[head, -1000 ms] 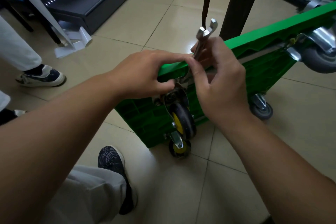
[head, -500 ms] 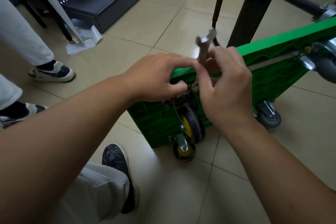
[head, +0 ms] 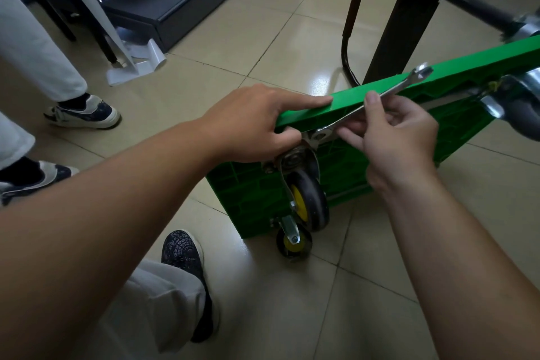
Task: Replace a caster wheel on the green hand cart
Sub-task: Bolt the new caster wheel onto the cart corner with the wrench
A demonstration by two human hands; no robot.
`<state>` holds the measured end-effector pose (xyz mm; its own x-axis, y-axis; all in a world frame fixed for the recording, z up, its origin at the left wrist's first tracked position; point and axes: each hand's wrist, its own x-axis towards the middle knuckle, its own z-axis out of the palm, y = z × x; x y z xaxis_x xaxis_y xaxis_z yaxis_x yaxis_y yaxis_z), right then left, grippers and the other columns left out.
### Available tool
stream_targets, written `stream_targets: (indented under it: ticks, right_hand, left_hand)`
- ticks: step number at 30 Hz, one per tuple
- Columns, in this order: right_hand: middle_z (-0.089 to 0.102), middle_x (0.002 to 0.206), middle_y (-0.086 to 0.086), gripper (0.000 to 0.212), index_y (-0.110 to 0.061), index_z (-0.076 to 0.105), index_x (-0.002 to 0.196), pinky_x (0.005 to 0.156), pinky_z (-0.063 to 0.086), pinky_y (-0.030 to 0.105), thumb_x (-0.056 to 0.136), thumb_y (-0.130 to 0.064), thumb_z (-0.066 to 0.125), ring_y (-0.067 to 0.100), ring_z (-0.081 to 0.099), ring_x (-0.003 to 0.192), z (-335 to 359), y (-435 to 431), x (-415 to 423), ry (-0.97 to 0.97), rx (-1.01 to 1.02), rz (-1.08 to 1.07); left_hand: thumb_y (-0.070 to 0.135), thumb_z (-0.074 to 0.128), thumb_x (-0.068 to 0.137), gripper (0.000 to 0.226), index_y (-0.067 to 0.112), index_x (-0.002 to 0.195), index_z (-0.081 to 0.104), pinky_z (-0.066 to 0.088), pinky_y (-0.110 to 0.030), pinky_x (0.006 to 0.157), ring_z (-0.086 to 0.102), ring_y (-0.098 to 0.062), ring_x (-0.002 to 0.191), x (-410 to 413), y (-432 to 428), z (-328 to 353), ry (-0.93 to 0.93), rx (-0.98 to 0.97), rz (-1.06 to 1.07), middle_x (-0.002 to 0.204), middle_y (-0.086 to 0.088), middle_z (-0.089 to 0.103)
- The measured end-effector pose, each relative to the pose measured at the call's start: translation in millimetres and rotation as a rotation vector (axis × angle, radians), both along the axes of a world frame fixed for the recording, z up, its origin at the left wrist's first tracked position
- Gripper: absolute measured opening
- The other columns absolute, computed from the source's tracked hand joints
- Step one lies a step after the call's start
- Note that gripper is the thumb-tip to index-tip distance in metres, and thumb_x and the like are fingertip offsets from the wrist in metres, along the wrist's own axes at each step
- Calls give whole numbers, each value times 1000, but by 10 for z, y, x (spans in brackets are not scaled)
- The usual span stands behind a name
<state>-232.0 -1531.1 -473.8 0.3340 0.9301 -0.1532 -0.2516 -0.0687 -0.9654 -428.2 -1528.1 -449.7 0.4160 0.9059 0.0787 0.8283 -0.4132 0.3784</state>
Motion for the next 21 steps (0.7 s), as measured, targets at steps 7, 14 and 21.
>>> stream_targets:
  ticks: [7,14,21]
  right_hand:
    - [74,104,21,14,-2,64,107,69,65,35,102,-15,61,26,79,81,39,50,87,186,-191,28]
    - [73,105,19,17,0,62,109,69,64,31,103,-16,59,25,78,85,64,-15,82,63,-142,18]
    - [67,107,5,13,-13,61,111,78,63,34,103,-23,60,17,71,98,420,-167,226,-713,578,148]
  left_hand:
    - [41,49,86,64,61,146,42,34,-22,56,51,-2,59,1,7,-5,1,10,0,103,10,72]
    - [40,49,85,63,60,145,45,34,-23,56,50,-2,56,4,1,2,-10,9,2,95,9,72]
    - [40,48,85,63,61,144,46,35,-23,54,50,-5,54,7,7,0,-9,3,16,77,9,67]
